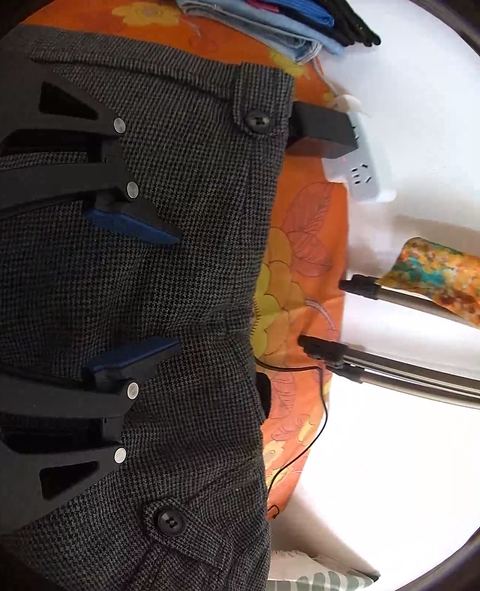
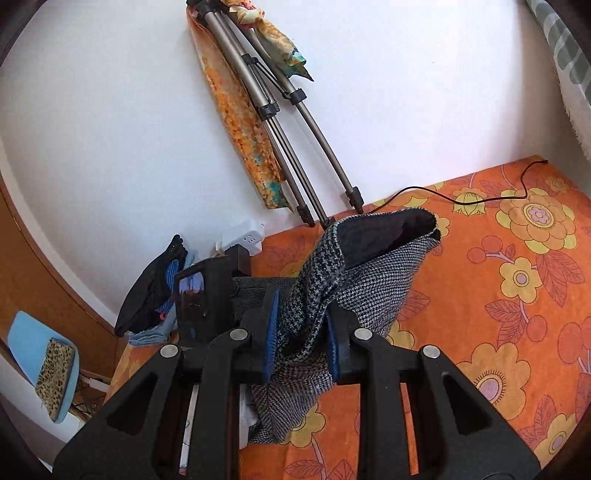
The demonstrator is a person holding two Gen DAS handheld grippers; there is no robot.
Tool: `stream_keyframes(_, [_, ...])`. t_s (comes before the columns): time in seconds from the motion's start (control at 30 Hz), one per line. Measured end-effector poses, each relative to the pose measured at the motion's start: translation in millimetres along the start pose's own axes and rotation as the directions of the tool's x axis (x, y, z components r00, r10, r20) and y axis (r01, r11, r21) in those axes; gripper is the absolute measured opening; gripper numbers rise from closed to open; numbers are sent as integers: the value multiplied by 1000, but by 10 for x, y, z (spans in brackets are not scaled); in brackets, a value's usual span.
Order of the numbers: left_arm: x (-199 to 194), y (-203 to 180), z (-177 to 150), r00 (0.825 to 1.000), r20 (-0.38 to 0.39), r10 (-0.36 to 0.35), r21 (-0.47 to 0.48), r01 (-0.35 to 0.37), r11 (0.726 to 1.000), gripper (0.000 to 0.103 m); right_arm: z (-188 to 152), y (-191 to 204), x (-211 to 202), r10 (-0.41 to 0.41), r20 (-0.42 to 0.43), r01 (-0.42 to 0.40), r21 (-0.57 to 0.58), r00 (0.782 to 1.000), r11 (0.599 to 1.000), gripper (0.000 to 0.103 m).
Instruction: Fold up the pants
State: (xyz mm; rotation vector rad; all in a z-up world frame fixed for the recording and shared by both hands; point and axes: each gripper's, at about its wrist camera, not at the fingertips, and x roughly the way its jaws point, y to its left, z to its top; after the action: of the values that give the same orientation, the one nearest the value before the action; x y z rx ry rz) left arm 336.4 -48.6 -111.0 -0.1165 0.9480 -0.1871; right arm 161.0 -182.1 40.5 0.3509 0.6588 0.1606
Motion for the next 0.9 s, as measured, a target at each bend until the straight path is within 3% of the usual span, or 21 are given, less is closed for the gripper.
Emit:
stream_keyframes(0.07, [-99, 84, 2, 1000, 3, -28, -32, 28, 999, 51, 7, 33, 12, 5, 1, -5, -6, 1000, 1000, 23])
stream_keyframes(0.23, [-712, 529, -84, 996, 88, -21, -77, 28, 997, 51, -25, 246, 41, 17, -4, -18, -93, 1000, 996, 23])
stream_keyframes(0.33, [-1134, 925, -187, 988, 150, 37, -106, -21, 994, 51, -59, 482, 100, 36, -19, -39, -174, 999, 984, 23])
stream_keyframes(0.4, [-1392, 1269, -284, 983, 178, 53, -175, -21, 984, 51, -99, 708, 169, 49, -30, -54, -239, 998, 969, 23])
stream_keyframes(0.5, [-1653, 1753, -403, 976, 200, 85, -275, -28, 961, 51, -205, 1111, 349, 75, -72, -95, -331, 995, 939, 23])
stream_keyframes(0.63, [-1918, 2203, -562, 964, 211, 165, -340, -86, 937, 51, -482, 1676, 673, 95, -152, -153, -435, 984, 887, 21])
stream_keyframes(0.77, [-2117, 2536, -684, 952, 222, 211, -383, -114, 917, 51, -892, 2163, 1055, 50, -231, -173, -552, 972, 816, 14])
stream_keyframes(0.9, [-2237, 2794, -798, 945, 226, 237, -434, -121, 893, 51, -1284, 2398, 1473, -42, -295, -160, -625, 955, 764, 13])
